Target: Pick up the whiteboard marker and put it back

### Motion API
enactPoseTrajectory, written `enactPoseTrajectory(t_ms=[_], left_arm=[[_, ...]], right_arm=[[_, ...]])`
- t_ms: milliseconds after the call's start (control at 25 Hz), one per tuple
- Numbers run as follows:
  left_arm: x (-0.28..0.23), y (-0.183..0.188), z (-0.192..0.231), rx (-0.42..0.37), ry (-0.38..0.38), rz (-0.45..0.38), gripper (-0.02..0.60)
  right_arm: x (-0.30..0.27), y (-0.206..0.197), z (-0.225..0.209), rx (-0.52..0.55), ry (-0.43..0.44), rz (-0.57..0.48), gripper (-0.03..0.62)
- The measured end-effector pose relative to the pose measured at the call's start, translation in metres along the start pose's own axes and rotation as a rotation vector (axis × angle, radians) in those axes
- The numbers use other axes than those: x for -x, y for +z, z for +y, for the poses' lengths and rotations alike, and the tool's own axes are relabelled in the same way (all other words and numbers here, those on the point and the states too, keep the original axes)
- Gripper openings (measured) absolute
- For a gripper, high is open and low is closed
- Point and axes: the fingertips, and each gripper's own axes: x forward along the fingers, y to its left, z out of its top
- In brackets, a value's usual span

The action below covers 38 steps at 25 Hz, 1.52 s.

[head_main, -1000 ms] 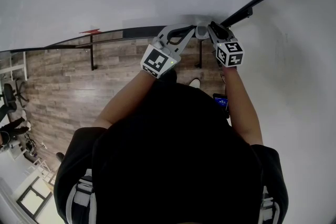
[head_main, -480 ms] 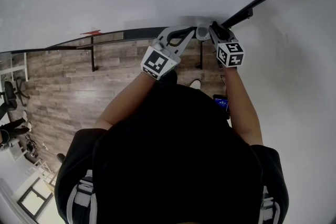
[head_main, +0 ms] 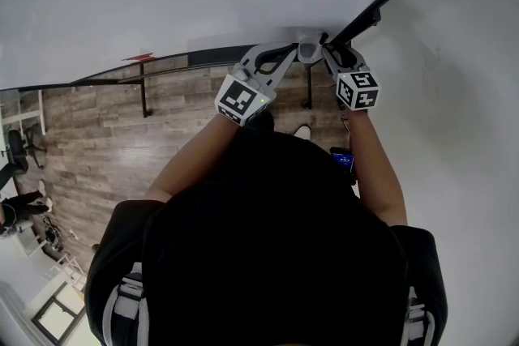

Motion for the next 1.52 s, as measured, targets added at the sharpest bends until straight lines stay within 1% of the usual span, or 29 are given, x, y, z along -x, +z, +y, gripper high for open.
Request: enactPoseTrajectory(t_ms=[160,240,320,440,600,800,920,1080,1200,1400,1520], left_arm=[[-0.002,-0.001,-0.002,-0.004,-0.004,0.010,0.003],[-0.002,0.002,-0.002,0.005,-0.001,0.007,0.003],[-0.001,0.005,-0.002,0.012,0.001,0.000,0.003],[0.000,0.009,-0.003,-0.002,-0.004,-0.012,0.003],[-0.002,0.026,-0.009,-0.016,-0.014,-0.028,0.003],[-0.001,0.036,-0.016,-0.030,-0.024,-0.030,0.003],[0.003,0.038,-0.016,-0.022,-0.019,-0.034,0.003],[0.007,0.042,-0.022,-0.015,-0.018,-0.036,0.003],[0.008,0.042,-0.025,-0.018,-0.030,-0.035,0.003],[0.008,0.042,-0.030,-0.009,-0.041,-0.040,0.003],[0.009,0.043,-0.033,0.007,-0.044,-0.042,0.003]], right_arm=[[0.016,0.020,0.004,-0.005,0.010,-0.057,0.141],[0.023,0.032,0.010,0.008,0.023,-0.087,0.141],[0.030,0.045,0.017,0.031,0.037,-0.115,0.141],[0.038,0.062,0.029,0.088,0.058,-0.153,0.140],[0.056,0.086,0.046,0.169,0.089,-0.191,0.137],[0.081,0.111,0.071,0.192,0.134,-0.260,0.127],[0.091,0.119,0.083,0.206,0.164,-0.300,0.111],[0.106,0.127,0.091,0.218,0.180,-0.324,0.085],[0.110,0.126,0.094,0.217,0.180,-0.328,0.064],[0.117,0.122,0.101,0.223,0.195,-0.332,0.011],[0.121,0.121,0.103,0.239,0.194,-0.332,0.002]])
